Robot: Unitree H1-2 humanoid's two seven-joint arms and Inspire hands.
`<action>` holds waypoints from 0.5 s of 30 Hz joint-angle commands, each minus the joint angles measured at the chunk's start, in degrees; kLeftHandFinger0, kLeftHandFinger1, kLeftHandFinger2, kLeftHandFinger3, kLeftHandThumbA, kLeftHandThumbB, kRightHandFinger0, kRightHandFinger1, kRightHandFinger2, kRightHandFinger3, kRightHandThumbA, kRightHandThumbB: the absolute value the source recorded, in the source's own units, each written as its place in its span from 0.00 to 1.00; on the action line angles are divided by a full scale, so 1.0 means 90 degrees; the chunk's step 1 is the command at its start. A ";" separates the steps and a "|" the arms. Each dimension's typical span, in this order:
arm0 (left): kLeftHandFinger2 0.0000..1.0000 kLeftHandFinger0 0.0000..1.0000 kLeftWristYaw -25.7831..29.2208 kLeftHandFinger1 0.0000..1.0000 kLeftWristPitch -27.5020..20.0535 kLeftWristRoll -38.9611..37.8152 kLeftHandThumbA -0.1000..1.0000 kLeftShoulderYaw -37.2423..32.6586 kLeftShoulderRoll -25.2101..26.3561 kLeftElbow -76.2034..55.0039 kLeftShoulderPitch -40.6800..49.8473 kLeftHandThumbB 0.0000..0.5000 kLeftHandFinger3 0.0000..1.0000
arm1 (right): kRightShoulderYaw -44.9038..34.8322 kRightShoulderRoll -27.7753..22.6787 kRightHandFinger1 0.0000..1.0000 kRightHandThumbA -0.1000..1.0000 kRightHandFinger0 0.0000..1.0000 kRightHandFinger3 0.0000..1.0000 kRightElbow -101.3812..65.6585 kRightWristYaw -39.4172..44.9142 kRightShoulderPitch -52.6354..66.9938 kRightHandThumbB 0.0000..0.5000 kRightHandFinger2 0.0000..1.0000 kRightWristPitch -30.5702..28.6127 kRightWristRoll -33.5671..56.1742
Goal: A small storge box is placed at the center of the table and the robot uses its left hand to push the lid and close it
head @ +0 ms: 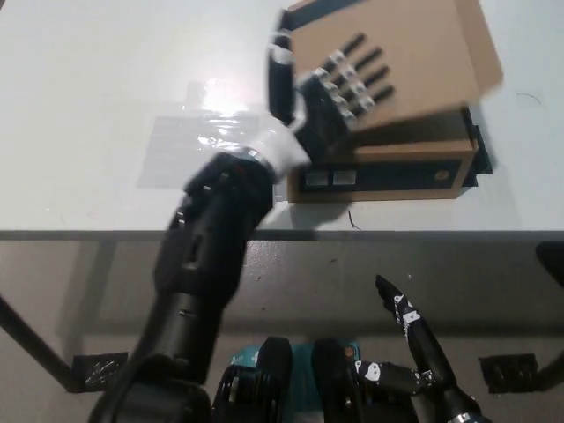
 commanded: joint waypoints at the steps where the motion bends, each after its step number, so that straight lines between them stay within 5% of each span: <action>1: 1.00 1.00 -0.0303 1.00 -0.0284 0.0477 1.00 -0.0191 -0.0120 0.0042 0.0111 0.81 1.00 | 0.0062 -0.0027 1.00 1.00 1.00 1.00 -0.0283 0.0068 -0.0127 0.80 1.00 -0.0318 -0.0011; 15: 1.00 1.00 -0.0602 1.00 -0.0221 0.0526 1.00 0.0119 0.0027 0.0292 0.0461 0.81 1.00 | 0.0049 -0.0043 1.00 1.00 1.00 1.00 -0.0233 0.0071 -0.0227 0.78 1.00 -0.0318 -0.0001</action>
